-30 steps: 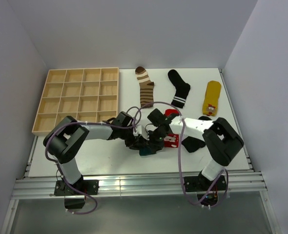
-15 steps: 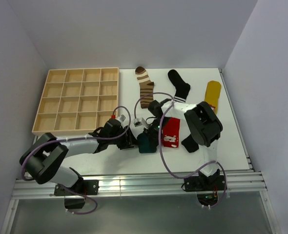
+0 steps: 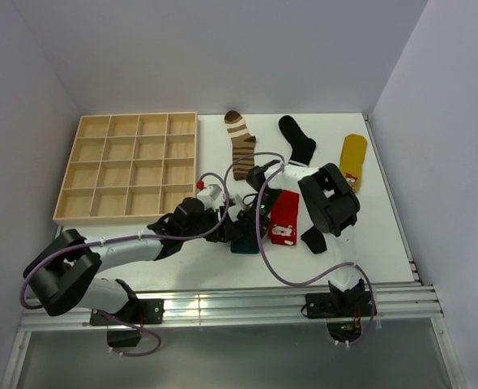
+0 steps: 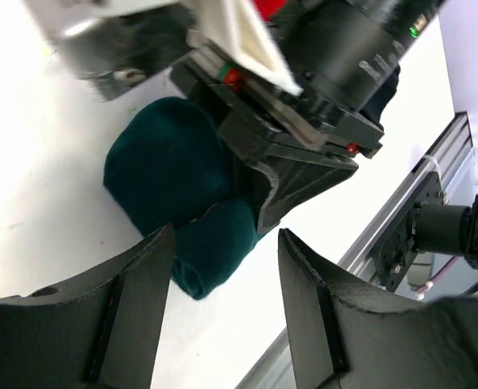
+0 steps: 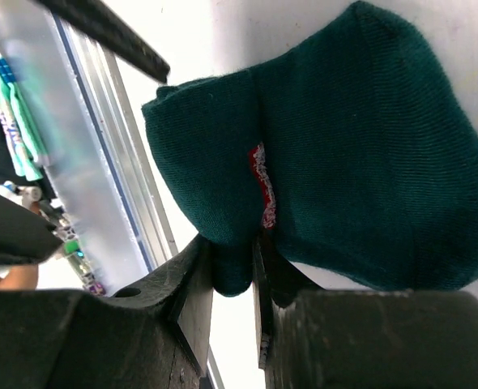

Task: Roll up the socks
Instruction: Roll the sock at the center of the board.

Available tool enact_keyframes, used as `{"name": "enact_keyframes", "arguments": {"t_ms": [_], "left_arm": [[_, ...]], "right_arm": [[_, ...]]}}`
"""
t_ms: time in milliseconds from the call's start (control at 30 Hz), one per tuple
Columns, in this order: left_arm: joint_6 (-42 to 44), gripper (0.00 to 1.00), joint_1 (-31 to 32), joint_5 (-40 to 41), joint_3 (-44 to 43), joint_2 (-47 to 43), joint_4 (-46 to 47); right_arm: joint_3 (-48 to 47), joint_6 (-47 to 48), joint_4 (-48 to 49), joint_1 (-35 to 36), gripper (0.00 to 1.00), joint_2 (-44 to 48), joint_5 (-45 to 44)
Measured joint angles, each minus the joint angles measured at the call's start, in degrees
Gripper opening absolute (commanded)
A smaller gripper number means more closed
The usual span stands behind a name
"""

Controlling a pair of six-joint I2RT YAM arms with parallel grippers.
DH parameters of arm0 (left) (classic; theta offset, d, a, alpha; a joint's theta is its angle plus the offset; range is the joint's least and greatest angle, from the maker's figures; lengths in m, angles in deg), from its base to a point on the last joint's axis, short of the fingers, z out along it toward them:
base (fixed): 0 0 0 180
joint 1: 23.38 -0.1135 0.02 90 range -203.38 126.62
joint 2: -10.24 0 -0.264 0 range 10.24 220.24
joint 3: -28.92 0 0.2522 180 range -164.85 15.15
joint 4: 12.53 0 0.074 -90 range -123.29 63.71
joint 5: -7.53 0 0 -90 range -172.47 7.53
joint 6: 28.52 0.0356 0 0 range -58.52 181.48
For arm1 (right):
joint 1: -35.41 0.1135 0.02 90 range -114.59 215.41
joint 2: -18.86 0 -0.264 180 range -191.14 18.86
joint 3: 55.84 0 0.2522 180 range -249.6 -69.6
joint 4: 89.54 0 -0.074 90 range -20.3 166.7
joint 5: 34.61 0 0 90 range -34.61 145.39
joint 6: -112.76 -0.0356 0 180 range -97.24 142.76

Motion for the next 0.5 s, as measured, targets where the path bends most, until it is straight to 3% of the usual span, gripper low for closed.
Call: {"name": "enact_keyframes", "arguments": {"t_ms": [500], "left_arm": [[2.71, 0.57, 2.40, -3.89, 1.36, 7.98, 11.47]], "right_arm": [[-1.53, -3.13, -1.70, -0.70, 0.18, -2.10, 0.87]]}}
